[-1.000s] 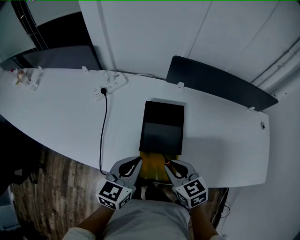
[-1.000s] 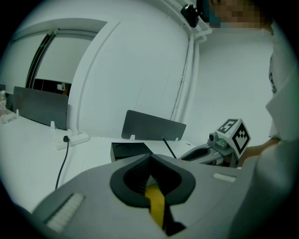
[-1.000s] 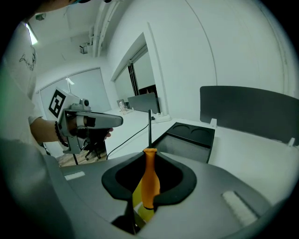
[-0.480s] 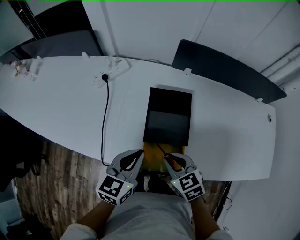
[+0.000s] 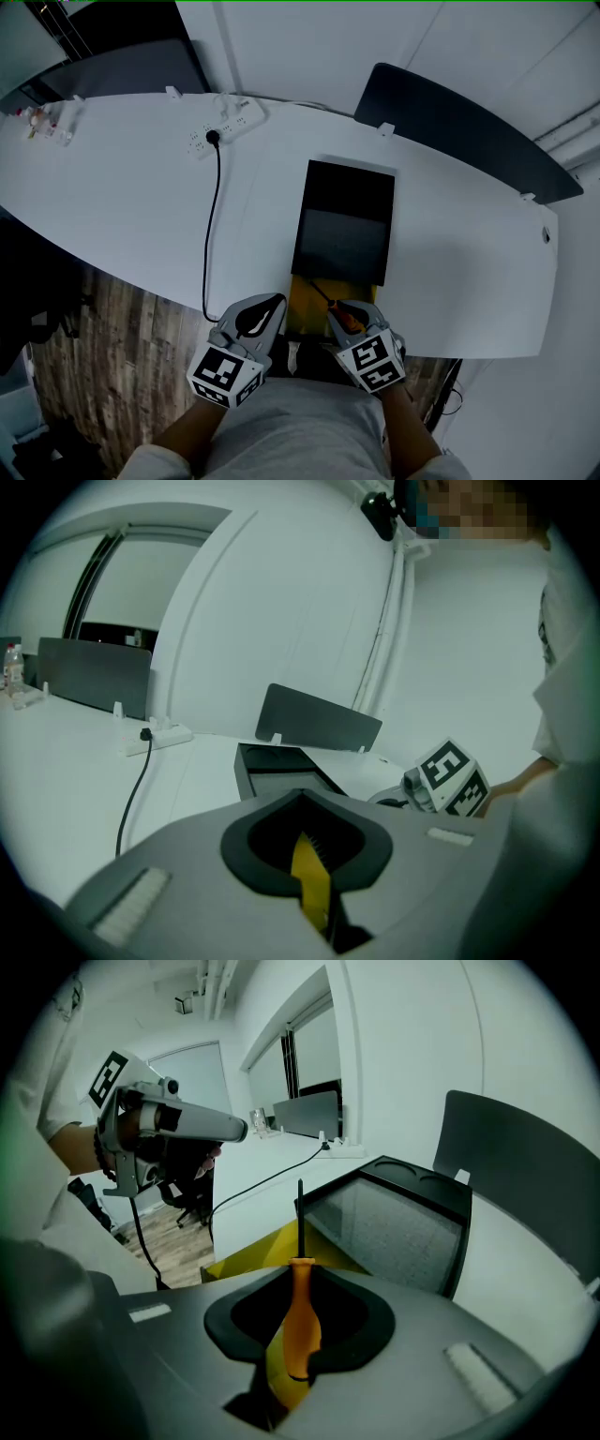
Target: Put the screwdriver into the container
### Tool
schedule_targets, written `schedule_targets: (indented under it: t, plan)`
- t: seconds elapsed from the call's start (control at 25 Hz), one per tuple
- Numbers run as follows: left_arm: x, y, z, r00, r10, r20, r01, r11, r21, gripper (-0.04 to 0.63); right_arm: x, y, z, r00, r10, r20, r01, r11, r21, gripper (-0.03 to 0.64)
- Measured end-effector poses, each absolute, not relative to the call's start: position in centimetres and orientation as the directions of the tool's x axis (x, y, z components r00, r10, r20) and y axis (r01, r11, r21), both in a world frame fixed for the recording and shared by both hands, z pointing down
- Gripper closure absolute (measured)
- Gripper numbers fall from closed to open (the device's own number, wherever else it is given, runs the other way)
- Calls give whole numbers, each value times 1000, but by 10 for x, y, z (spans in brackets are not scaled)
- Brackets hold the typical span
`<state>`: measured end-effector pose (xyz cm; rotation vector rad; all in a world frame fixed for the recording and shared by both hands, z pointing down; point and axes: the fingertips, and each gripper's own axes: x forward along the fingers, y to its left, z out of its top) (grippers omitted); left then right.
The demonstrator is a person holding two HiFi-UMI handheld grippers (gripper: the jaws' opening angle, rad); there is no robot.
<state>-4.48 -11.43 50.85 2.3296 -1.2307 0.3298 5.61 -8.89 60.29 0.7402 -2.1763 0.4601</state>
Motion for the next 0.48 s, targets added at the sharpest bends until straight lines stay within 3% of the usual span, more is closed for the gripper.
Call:
schedule_targets:
  t: [0.48]
  plan:
    - [-51,-113,520,566,-693,447,-824,-472,313,594,57,-85,640,-452,-277,848,-584,810,-47,532]
